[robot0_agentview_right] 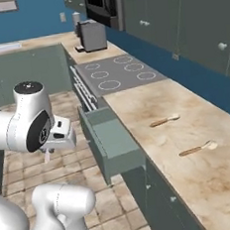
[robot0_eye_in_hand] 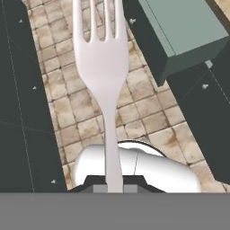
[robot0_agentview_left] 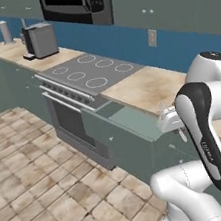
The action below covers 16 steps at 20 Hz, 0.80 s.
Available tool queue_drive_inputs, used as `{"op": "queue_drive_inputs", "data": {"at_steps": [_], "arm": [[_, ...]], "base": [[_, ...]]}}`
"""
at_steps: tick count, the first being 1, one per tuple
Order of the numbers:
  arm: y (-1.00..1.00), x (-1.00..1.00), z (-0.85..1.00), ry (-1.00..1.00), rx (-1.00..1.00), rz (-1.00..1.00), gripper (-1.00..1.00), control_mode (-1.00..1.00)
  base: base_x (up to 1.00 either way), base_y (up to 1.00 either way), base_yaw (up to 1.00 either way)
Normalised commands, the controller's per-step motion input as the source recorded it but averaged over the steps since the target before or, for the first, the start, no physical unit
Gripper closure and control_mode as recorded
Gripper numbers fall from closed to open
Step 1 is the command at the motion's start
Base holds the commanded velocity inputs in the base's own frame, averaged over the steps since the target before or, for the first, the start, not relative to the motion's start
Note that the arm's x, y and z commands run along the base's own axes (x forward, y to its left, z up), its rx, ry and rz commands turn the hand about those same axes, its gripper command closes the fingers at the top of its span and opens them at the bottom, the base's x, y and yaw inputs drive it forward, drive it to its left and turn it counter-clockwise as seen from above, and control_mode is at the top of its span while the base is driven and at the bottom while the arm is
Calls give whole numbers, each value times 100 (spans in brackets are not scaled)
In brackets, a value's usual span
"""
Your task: Organize the utensils by type. Pick up the wooden spoons from the counter and place them in the open cabinet. Then pick up the metallic utensils from the counter and place them in the open drawer.
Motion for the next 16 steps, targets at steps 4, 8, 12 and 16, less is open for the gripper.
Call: {"op": "queue_drive_inputs", "data": {"at_steps": [4,8,12,16], "arm": [[0,0,0,0,0,0,100,100],[0,0,0,0,0,0,100,100],[0,0,0,0,0,0,100,100],[0,0,0,0,0,0,100,100]], "base": [[15,-38,28],[1,-63,25],[3,-71,18],[6,-62,18]]}}
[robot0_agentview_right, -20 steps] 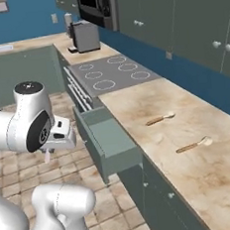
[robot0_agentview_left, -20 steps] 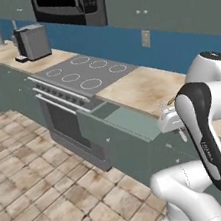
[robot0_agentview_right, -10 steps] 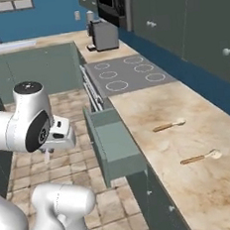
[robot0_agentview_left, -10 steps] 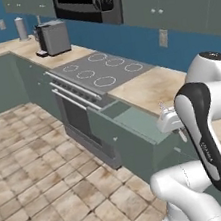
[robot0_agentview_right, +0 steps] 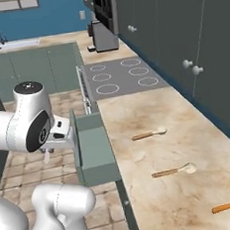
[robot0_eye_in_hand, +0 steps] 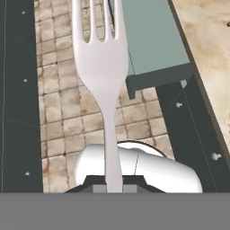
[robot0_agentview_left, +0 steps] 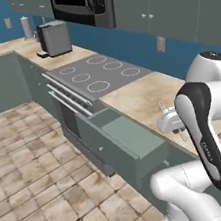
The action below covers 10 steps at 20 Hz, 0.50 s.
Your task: Organize the utensils by type. Pick up the wooden spoons from the counter and place them in the open cabinet. Then pick up the metallic utensils from the counter and place them in the open drawer.
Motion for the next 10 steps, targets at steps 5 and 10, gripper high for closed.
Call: {"op": "queue_drive_inputs", "data": {"at_steps": [5,10], "arm": [[0,0,0,0,0,0,100,100],[0,0,0,0,0,0,100,100]], "base": [[0,-45,17],[1,-25,7]]}}
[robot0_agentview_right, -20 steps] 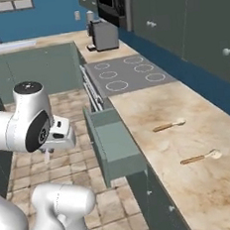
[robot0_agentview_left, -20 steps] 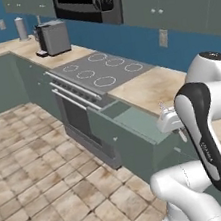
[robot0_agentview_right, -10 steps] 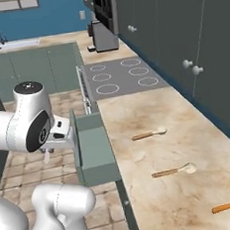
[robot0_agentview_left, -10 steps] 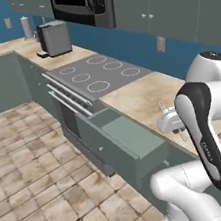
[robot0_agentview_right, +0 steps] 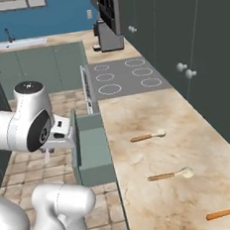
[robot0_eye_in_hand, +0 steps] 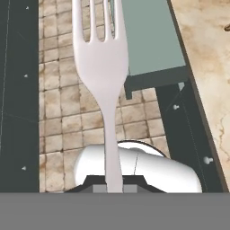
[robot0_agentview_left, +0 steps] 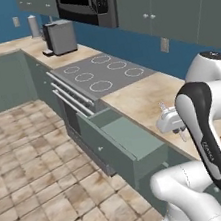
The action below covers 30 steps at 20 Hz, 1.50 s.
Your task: Organize the utensils by type. Pick up the wooden spoons from the counter and place them in the open cabinet. Then pick up the metallic utensils from the counter and place them in the open drawer.
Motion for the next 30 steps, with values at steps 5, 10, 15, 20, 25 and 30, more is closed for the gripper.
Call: {"op": "queue_drive_inputs", "data": {"at_steps": [5,10,15,20,25,30], "arm": [[0,0,0,0,0,0,100,100],[0,0,0,0,0,0,100,100],[0,0,0,0,0,0,100,100],[0,0,0,0,0,0,100,100],[-19,7,-32,5,0,3,100,-100],[-13,21,-45,9,0,5,100,-100]], "base": [[24,-10,5],[42,-2,4],[46,0,4],[38,-7,4],[4,-4,1],[0,0,0]]}}
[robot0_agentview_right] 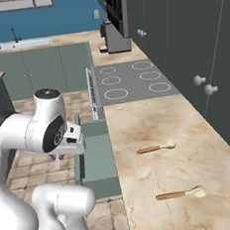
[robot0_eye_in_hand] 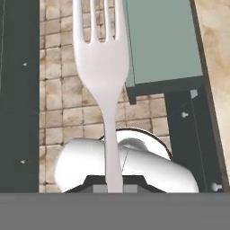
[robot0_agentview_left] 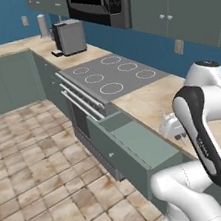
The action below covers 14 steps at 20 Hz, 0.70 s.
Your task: Organize the utensils by type. Pick up the wooden spoons from the counter and place them in the open cabinet. Then pick up the metallic utensils from the counter and place them in the open drawer.
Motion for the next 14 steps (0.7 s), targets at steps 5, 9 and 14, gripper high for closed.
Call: {"op": "queue_drive_inputs", "data": {"at_steps": [5,9,14], "arm": [[0,44,-45,9,0,3,100,-100],[0,47,-41,11,0,6,100,-100],[0,50,-42,6,0,4,100,-100]], "base": [[0,0,0],[0,0,0],[0,0,0]]}}
